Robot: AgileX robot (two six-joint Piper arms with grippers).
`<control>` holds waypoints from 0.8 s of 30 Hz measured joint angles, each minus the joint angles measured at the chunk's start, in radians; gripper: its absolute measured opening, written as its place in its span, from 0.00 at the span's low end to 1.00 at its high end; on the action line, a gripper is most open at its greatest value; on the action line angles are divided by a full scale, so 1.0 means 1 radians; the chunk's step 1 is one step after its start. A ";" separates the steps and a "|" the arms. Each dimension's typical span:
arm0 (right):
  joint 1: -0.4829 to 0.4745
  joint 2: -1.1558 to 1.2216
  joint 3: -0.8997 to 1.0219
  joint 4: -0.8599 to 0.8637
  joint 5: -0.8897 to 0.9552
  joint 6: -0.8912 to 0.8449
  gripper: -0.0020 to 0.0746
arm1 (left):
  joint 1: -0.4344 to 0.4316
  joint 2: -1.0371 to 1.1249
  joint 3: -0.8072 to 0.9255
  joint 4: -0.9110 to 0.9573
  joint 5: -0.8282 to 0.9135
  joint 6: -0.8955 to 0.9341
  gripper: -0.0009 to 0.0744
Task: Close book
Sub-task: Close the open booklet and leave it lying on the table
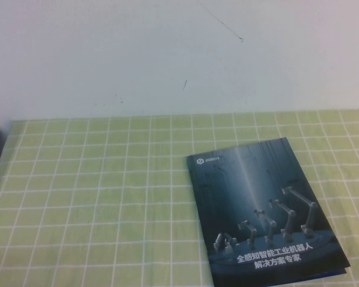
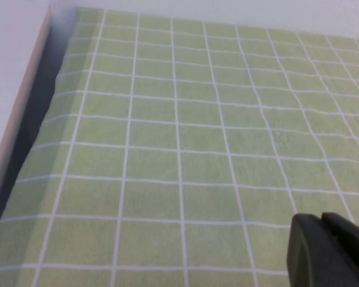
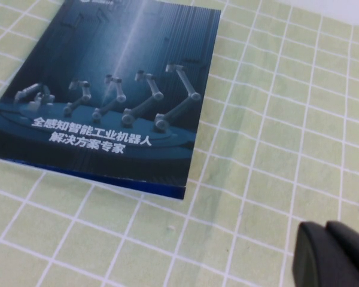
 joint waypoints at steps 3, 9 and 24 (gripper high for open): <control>0.000 0.000 0.002 0.000 -0.002 0.000 0.02 | 0.000 -0.002 0.000 -0.009 -0.009 0.039 0.01; 0.000 0.000 0.007 0.002 -0.007 0.000 0.02 | 0.000 -0.002 0.004 -0.051 -0.047 0.201 0.01; 0.000 0.000 0.007 0.002 -0.007 0.000 0.02 | -0.021 -0.002 0.004 -0.064 -0.049 0.262 0.01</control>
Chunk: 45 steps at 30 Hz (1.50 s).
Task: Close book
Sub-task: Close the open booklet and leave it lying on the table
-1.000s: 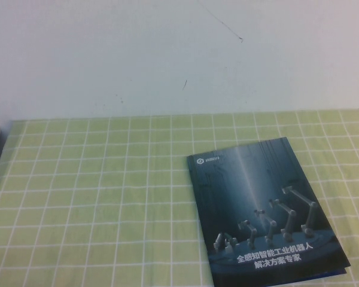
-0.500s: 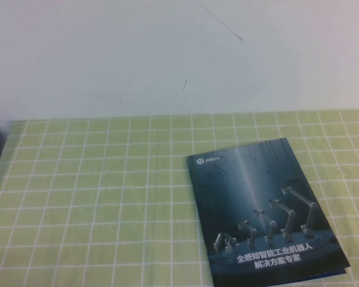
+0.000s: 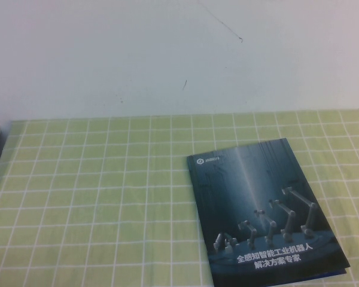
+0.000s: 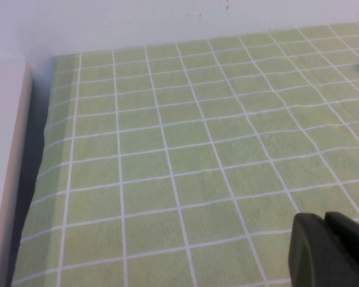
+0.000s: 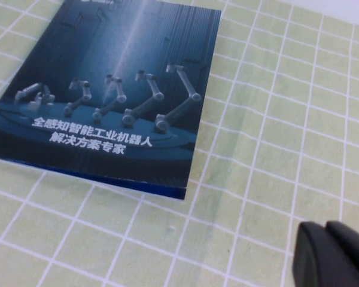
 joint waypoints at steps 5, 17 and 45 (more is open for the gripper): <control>0.000 0.000 0.000 0.000 0.000 0.000 0.02 | 0.000 0.000 0.000 0.000 0.000 0.004 0.01; 0.000 0.000 0.000 0.000 0.000 0.000 0.02 | 0.000 0.000 0.000 0.000 0.000 0.005 0.01; -0.228 -0.209 0.453 -0.038 -0.496 0.145 0.02 | 0.000 0.000 0.000 -0.001 0.000 0.011 0.01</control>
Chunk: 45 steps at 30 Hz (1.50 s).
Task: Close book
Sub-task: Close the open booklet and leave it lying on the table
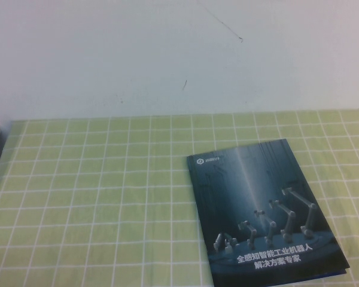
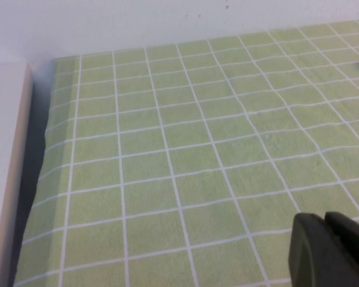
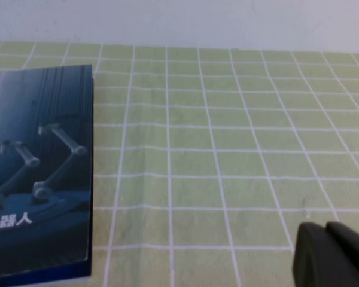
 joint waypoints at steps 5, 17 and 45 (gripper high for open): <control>0.000 0.000 0.000 -0.002 0.000 0.013 0.02 | 0.000 0.000 0.000 0.000 0.000 0.000 0.01; 0.030 0.000 0.000 -0.006 0.000 0.035 0.02 | 0.000 0.000 0.000 0.000 0.000 0.000 0.01; 0.030 0.000 -0.002 -0.014 0.002 0.035 0.02 | 0.000 0.000 0.000 0.000 0.000 0.000 0.01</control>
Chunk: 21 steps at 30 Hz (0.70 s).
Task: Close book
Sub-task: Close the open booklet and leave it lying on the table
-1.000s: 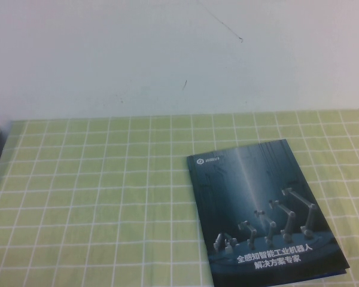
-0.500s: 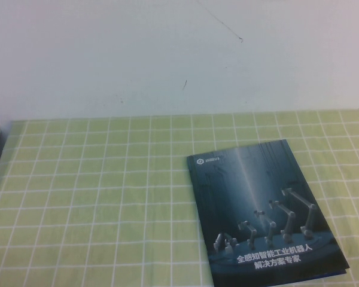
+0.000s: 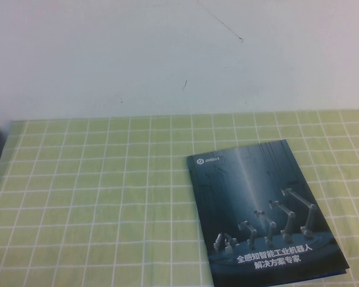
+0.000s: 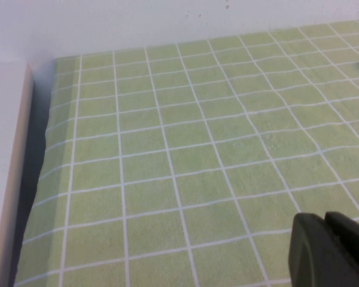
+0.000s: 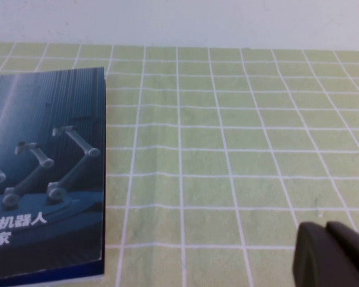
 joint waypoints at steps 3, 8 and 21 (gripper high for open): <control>0.000 0.000 0.000 0.000 0.000 0.000 0.02 | 0.000 0.000 0.000 0.000 0.000 0.000 0.01; 0.000 0.000 0.000 -0.003 0.000 0.000 0.02 | 0.036 -0.002 0.000 -0.002 -0.003 0.000 0.01; 0.000 0.000 0.000 -0.003 0.000 0.000 0.02 | 0.115 -0.002 0.000 -0.003 -0.003 0.000 0.01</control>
